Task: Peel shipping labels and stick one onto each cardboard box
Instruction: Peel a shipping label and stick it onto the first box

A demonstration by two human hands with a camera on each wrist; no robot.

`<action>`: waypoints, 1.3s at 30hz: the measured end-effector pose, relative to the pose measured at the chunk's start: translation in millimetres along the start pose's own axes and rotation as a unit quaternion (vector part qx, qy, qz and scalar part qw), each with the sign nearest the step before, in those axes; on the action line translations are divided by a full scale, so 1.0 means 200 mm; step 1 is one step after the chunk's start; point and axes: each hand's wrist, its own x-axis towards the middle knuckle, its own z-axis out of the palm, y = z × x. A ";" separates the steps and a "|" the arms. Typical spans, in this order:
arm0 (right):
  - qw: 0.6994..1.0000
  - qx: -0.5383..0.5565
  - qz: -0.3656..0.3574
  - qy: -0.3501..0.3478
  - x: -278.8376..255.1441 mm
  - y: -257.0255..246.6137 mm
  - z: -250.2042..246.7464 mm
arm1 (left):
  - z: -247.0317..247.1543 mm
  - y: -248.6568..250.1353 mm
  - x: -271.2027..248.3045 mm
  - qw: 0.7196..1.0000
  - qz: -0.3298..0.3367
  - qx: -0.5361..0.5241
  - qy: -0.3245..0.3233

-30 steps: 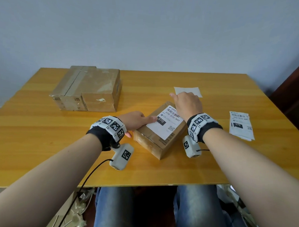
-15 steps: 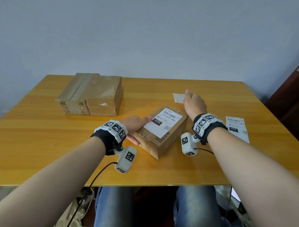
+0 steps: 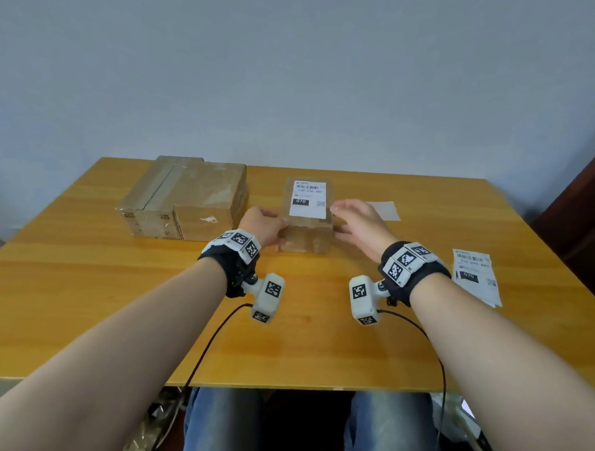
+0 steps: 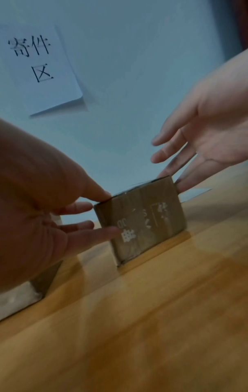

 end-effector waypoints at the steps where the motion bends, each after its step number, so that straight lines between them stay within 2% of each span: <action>1: 0.999 -0.044 -0.013 0.008 0.01 0.00 0.01 | 0.02 0.00 0.01 1.000 0.008 -0.015 0.006; 4: 0.989 -0.146 -0.029 0.016 0.05 0.01 0.01 | 0.07 -0.01 0.08 0.999 0.032 -0.033 0.017; 11: 0.992 -0.122 0.020 0.023 0.21 -0.01 -0.04 | 0.12 0.05 0.28 0.997 0.042 -0.059 0.023; 22: 0.979 -0.201 0.003 0.044 0.57 -0.09 -0.09 | 0.30 0.21 0.61 0.998 0.056 -0.028 0.028; 27: 0.968 -0.250 0.001 0.004 0.59 -0.12 -0.15 | 0.37 0.25 0.67 0.998 0.060 -0.023 0.026; 29: 0.959 -0.281 -0.013 0.016 0.58 -0.13 -0.21 | 0.40 0.25 0.69 0.998 0.052 -0.031 0.026; 32: 0.940 -0.332 -0.026 0.069 0.54 -0.12 -0.33 | 0.44 0.23 0.67 0.998 0.019 -0.030 0.054; 35: 0.913 -0.387 0.027 0.125 0.45 -0.10 -0.46 | 0.48 0.20 0.61 0.997 0.006 0.003 0.076; 37: 0.873 -0.458 0.098 0.133 0.40 -0.07 -0.55 | 0.52 0.19 0.56 0.996 -0.004 0.034 0.086; 39: 0.804 -0.546 0.199 0.121 0.35 -0.03 -0.64 | 0.57 0.19 0.50 0.994 -0.020 0.061 0.089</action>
